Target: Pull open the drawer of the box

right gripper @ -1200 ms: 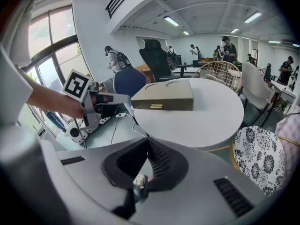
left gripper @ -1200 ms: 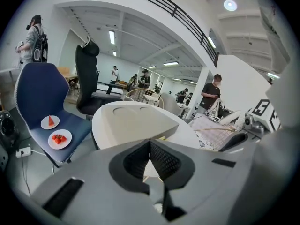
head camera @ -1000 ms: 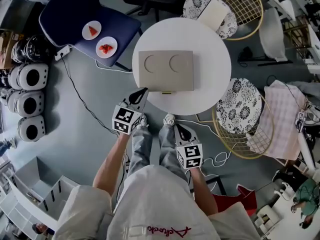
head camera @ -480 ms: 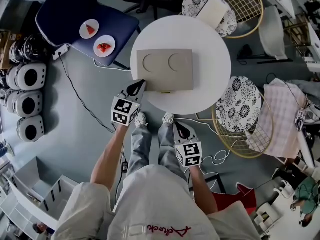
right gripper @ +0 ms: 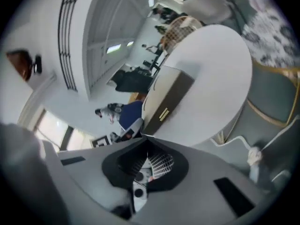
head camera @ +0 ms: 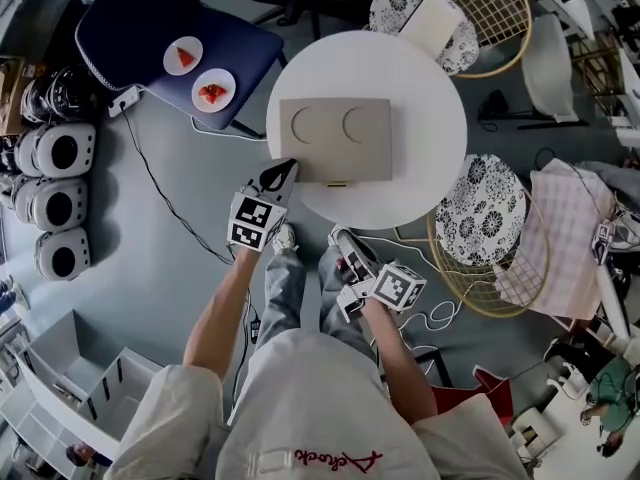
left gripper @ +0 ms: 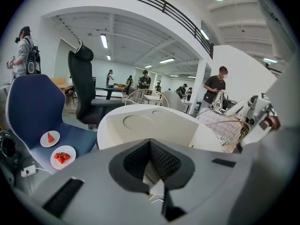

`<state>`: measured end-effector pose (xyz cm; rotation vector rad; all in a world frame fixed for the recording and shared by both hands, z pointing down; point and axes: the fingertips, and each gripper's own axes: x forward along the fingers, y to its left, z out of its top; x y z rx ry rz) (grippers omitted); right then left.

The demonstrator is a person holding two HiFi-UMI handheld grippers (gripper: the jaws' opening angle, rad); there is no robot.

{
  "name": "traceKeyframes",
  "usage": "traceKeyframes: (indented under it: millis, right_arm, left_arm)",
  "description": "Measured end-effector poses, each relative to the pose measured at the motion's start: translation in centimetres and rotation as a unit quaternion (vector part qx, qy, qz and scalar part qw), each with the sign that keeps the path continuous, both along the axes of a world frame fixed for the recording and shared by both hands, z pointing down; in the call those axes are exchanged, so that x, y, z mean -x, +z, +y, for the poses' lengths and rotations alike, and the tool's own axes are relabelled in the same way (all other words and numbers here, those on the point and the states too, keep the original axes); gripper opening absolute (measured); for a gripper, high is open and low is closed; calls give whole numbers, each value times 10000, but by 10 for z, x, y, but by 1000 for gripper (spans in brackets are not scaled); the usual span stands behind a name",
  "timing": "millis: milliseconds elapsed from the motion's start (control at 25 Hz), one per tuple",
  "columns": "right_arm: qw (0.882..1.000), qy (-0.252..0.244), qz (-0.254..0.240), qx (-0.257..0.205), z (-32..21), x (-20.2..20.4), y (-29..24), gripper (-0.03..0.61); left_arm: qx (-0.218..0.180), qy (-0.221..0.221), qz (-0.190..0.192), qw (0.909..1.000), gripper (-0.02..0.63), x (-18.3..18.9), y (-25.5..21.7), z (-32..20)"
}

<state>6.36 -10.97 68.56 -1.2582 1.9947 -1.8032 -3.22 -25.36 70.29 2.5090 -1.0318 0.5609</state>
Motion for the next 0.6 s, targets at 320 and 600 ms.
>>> traceKeyframes:
  millis: [320, 600]
  right_arm:
    - [9621, 1667, -2005, 800, -28, -12, 24, 17]
    - [9642, 1679, -1938, 670, -49, -10, 34, 127]
  left_arm:
    - [-31, 32, -2, 10000, 11, 0, 0, -1]
    - [-50, 39, 15, 10000, 11, -1, -2, -2]
